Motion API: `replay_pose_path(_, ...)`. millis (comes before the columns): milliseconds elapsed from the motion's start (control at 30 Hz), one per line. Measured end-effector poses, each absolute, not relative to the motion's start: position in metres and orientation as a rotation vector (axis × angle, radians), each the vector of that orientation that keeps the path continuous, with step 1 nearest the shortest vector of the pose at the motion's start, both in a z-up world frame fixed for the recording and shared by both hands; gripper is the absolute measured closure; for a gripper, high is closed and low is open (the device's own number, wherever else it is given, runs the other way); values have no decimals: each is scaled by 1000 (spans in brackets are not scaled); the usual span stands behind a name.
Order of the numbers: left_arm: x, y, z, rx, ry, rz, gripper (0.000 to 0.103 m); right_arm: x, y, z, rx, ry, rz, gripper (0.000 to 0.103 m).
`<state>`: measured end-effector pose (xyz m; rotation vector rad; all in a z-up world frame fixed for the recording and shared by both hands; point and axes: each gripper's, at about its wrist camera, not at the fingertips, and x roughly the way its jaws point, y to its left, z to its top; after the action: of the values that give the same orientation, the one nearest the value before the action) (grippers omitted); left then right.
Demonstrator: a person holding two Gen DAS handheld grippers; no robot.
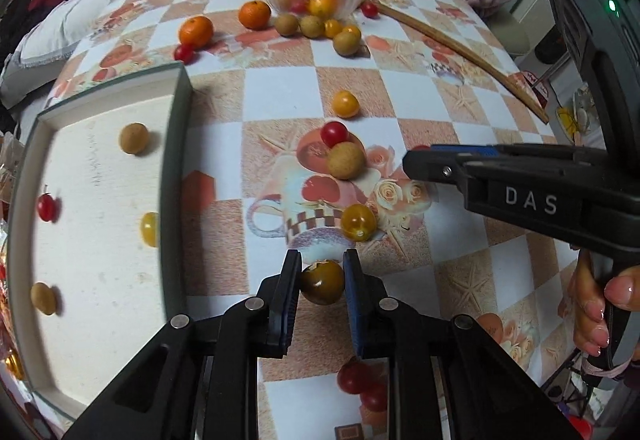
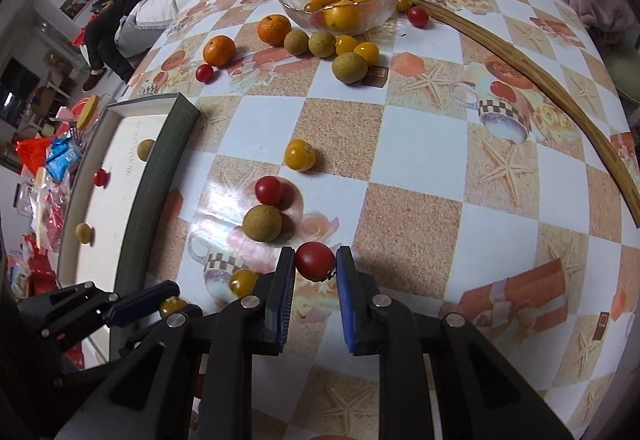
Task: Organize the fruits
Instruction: 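Move both tools back to the fruit near the cup print, then grasp a yellow tomato with the left tool while the right grasps a red tomato, then carry both tomatoes into the white tray and release them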
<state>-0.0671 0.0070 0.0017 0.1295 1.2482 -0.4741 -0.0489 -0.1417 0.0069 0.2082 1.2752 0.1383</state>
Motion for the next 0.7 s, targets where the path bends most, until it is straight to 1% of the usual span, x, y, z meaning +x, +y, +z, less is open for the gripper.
replay_pose_path(367,-65,49,21,82,1213,-421,80,-47,-119,19,201,1271,161,80)
replay_pose_path(700,-65,111,22,45,1213,-314,80,-32,-56,28,151,1265,256,80)
